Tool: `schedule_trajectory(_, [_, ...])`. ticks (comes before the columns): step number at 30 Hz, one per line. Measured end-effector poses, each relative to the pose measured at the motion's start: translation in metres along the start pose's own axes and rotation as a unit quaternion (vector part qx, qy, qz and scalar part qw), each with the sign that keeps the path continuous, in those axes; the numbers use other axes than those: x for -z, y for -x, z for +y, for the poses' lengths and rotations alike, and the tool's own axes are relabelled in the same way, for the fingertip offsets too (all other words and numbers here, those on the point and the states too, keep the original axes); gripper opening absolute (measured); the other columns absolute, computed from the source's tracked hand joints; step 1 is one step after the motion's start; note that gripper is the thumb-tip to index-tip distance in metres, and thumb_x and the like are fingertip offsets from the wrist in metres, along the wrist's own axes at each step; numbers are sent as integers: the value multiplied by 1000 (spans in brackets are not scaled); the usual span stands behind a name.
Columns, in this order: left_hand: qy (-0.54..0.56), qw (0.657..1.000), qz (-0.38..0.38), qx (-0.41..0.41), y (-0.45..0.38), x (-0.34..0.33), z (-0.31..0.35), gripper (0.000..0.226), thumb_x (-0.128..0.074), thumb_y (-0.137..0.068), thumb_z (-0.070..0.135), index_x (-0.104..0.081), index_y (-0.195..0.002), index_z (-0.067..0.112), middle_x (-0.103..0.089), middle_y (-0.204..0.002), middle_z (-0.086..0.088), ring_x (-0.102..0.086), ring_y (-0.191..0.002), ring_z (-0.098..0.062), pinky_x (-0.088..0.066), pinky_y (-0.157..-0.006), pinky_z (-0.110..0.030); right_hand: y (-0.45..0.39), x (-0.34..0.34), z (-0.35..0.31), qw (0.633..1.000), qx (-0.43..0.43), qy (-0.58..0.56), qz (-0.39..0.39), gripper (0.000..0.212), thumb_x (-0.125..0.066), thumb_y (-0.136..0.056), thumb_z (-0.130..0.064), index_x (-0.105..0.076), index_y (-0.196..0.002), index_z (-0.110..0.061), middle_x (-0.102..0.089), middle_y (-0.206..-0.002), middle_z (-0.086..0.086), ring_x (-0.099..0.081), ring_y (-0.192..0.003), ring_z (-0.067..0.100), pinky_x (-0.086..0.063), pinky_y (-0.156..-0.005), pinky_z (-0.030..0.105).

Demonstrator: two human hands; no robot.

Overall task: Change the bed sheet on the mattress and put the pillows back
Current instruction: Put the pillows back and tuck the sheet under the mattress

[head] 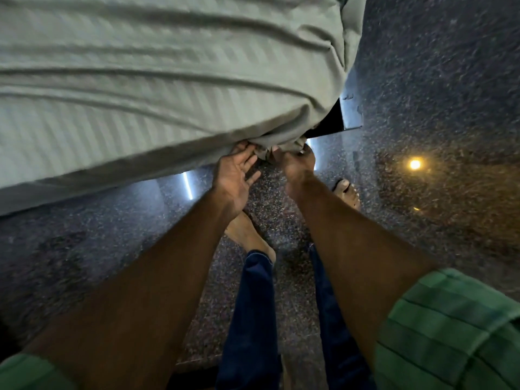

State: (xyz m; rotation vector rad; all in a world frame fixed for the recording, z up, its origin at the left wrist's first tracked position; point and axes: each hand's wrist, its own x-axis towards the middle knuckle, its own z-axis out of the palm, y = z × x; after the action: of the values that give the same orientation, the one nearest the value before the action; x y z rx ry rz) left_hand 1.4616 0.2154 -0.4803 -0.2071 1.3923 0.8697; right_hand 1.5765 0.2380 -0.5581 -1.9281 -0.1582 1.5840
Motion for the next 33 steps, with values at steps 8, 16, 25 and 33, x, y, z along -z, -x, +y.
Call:
schedule_trajectory(8, [183,983,22,4,-2,-1,-1,46,-29,-105,41,-62,-129,19,-66,-135,-1,-58,-128,-15,-41,-106,-36,52,-7,-4,939,-162,-303,-14,28,-40,-103,-1,-62,-92,-15,-70,-70,4,-65,-64,14,-57,-55,23])
schedule_trajectory(16, [-88,975,172,111,5,28,-20,37,-63,-93,49,-65,-120,25,-55,-129,3,-55,-115,-20,-44,-97,-35,61,-18,-49,918,-188,-343,-72,31,-36,-103,-7,-62,-86,-5,-64,-81,12,-62,-82,25,-51,-93,40])
schedule_trajectory(25, [-78,992,89,42,-23,-14,-34,11,-60,-100,22,-70,-96,19,-71,-81,1,-62,-72,-11,-54,-68,-29,65,12,-56,948,-206,-208,-126,30,-41,-106,-7,-59,-123,9,-71,-110,24,-68,-114,31,-64,-80,40])
schedule_trajectory(33, [195,976,90,46,-3,-20,-26,24,-46,-100,-11,-60,-91,7,-66,-82,-3,-63,-77,-11,-56,-68,-15,89,14,-13,970,-240,-33,-31,30,-67,-94,-12,-68,-122,-3,-74,-112,14,-73,-90,26,-63,-79,39])
